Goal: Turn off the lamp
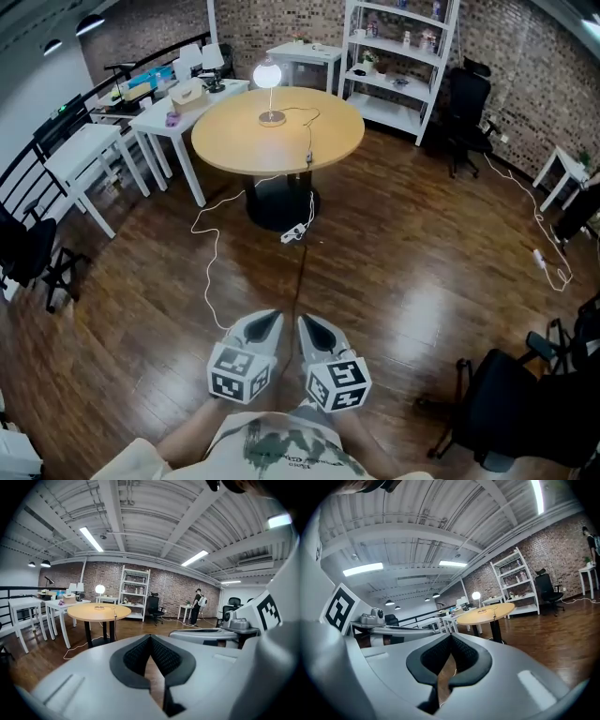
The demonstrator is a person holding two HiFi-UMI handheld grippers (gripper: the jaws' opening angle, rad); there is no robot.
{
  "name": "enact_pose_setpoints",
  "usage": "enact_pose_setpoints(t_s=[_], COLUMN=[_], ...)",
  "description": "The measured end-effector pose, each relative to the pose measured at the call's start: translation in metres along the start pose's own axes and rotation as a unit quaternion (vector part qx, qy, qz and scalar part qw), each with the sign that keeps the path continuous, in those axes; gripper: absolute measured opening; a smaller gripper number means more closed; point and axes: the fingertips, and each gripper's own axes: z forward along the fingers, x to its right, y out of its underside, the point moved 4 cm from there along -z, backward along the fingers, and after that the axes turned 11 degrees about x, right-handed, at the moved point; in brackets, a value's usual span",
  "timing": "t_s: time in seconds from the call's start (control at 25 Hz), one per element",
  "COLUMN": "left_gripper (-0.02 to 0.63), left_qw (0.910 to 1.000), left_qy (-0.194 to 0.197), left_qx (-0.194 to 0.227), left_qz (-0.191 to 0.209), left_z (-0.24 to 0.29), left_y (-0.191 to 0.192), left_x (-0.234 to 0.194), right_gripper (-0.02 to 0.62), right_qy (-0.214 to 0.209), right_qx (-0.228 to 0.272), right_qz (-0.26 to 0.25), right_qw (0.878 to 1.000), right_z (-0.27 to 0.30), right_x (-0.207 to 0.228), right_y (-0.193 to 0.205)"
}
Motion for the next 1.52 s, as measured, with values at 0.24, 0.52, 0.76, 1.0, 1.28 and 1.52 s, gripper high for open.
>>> enact_pose_setpoints(t_s=[0.24, 0.52, 0.76, 1.0, 1.28, 1.52], left_gripper=[-0.005, -0.005, -0.005, -0.005, -0.005, -0.005], left_qw=[0.9996, 0.9988, 0.9996, 0.9992, 0.998, 0.9973], left_qy=[-0.022, -0.045, -0.024, 0.007, 0.038, 0.05], left_qx=[0.005, 0.008, 0.016, 0.033, 0.033, 0.034], left_qz=[0.016, 0.019, -0.003, -0.023, -0.037, -0.041], left_z=[0.047, 0.078, 0.121, 0.177, 0.211, 0.235], left_y=[-0.009, -0.01, -0.011, -0.034, -0.055, -0.07], left_x=[0.009, -0.029, -0.077, -0.152, -0.25, -0.319], right_gripper=[0.0, 0.0, 0.0, 0.0, 0.0, 0.0], right_qy=[-0.026, -0.039, -0.03, -0.001, 0.019, 0.041], right_qx=[-0.008, -0.027, -0.045, -0.045, -0.056, -0.052], right_qz=[-0.012, -0.025, -0.045, -0.052, -0.069, -0.07], right_qw=[1.0, 0.999, 0.998, 0.998, 0.996, 0.995], right_z=[0.017, 0.064, 0.122, 0.207, 0.318, 0.379], right_x=[0.056, 0.073, 0.079, 0.082, 0.064, 0.056], right_y=[-0.017, -0.019, -0.012, -0.017, -0.012, -0.01])
